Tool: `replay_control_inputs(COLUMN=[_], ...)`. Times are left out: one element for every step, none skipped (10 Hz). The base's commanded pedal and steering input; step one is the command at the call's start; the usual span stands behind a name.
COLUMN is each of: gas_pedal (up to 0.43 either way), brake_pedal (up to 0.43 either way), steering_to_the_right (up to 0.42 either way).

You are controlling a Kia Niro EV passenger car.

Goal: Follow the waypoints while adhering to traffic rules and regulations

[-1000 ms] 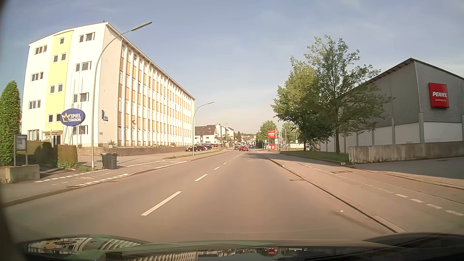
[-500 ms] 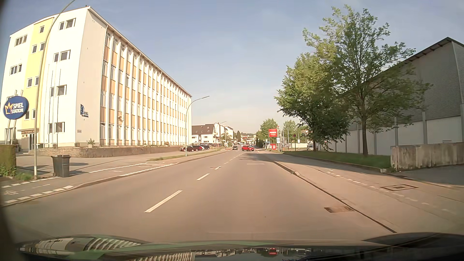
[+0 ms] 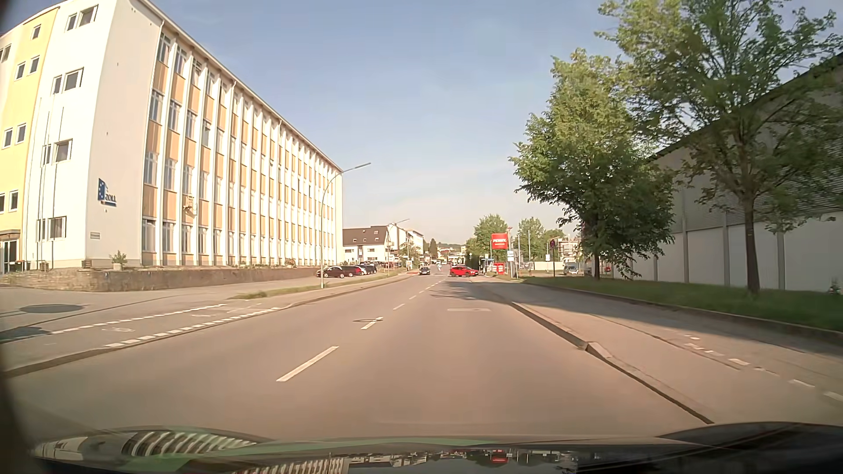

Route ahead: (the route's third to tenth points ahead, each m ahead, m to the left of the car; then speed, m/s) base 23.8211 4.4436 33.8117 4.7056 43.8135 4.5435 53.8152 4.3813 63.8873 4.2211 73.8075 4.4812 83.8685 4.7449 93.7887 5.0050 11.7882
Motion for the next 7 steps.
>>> replay_control_inputs(gas_pedal=[0.098, 0.087, 0.087, 0.087, 0.079, 0.079, 0.059], brake_pedal=[0.0, 0.0, 0.0, 0.0, 0.0, 0.0, 0.0], steering_to_the_right=[-0.002, -0.002, -0.002, -0.002, -0.002, -0.002, -0.002])
